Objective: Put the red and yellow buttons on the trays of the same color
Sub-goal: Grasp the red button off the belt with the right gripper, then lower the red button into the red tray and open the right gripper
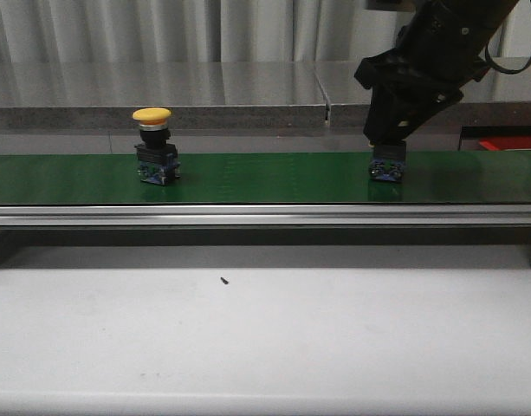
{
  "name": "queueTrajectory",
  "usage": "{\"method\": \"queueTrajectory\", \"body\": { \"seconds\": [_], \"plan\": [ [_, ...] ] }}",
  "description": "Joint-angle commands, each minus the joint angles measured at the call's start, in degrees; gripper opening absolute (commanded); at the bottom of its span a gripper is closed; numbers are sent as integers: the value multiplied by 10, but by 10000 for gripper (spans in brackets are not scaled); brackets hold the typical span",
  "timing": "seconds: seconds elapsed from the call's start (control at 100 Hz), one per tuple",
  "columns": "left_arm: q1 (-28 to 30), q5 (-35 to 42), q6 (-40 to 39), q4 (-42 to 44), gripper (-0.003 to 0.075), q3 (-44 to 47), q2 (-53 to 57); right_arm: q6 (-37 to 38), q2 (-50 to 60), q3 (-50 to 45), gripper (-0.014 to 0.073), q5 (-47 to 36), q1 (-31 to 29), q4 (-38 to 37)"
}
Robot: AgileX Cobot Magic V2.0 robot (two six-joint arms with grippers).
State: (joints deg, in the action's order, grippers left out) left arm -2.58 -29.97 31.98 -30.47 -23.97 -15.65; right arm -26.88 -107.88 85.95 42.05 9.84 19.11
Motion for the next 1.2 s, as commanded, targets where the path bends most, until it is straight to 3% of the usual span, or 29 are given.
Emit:
{"method": "queueTrajectory", "body": {
  "seconds": [0.0,0.17,0.34,0.57,0.71,1.19],
  "plan": [
    [-6,43,-1,-15,-19,-15,-7,-6,43,29,136,-3,-11,4],
    [-6,43,-1,-15,-19,-15,-7,-5,75,76,155,39,-62,3],
    [-6,43,-1,-15,-19,-15,-7,19,85,138,155,94,-173,3],
    [-6,43,-1,-15,-19,-15,-7,39,74,144,155,73,-321,3],
    [-6,43,-1,-15,-19,-15,-7,39,48,144,155,50,-377,3],
    [-6,43,-1,-15,-19,-15,-7,39,-72,144,155,-76,-399,3]
  ]
}}
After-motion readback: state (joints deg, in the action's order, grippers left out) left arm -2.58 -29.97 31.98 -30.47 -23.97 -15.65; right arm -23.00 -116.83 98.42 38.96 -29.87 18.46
